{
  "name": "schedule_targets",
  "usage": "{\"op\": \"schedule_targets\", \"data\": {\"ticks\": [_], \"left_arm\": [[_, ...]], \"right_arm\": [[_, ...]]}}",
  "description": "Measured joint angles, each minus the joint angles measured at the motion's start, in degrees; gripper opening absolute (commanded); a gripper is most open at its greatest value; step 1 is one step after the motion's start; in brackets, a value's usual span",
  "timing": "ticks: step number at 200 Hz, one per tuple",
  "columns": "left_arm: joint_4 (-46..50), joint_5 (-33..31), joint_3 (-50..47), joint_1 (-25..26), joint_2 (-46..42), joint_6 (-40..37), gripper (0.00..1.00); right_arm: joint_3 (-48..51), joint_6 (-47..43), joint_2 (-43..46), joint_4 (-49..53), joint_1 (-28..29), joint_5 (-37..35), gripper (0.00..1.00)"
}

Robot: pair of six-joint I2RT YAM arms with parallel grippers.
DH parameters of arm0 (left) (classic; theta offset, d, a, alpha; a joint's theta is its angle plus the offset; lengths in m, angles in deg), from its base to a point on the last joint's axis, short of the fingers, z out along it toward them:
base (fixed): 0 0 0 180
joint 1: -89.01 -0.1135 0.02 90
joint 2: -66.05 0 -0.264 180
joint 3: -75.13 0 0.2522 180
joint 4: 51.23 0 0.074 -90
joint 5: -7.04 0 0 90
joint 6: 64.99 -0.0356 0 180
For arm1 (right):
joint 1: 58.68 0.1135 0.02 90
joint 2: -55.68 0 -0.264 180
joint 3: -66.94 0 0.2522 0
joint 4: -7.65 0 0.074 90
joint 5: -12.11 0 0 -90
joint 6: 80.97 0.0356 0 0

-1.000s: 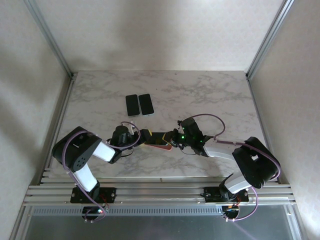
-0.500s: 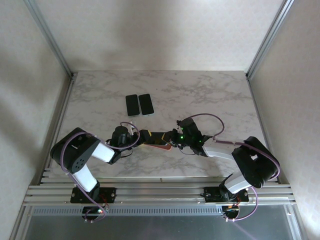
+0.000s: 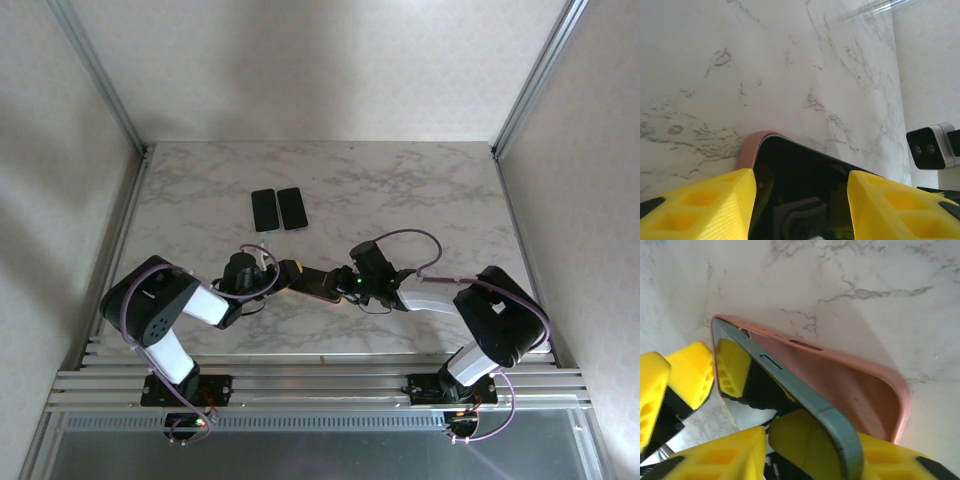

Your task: Put the phone into the phone case

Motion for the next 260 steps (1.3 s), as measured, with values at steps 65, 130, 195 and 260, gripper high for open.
{"op": "schedule_targets", "data": {"ticks": [65,130,195,260], "left_arm": [[-0.9,0.17,-1.16,0.13,-0.7,0.24,0.51],[-1.84,0.17,-2.62,0.13,-1.51,0.96,0.52],[-3.41,0.68,-3.61,0.2,-1.53,2.23,0.52],[-3.52,1.66,-3.61,0.2,-1.53,2.82,0.52]], "right_arm": [[-6.27,-1.64,-1.22,8.2,0.92,-1.09,0.63],[-16.96,-3.45,-4.44,22.6,2.69,-4.63,0.72],[-22.29,-4.39,-7.37,31.54,3.93,-6.47,0.77],[-27.32,-5.01,-10.36,37.35,4.07,-7.28,0.86]]}}
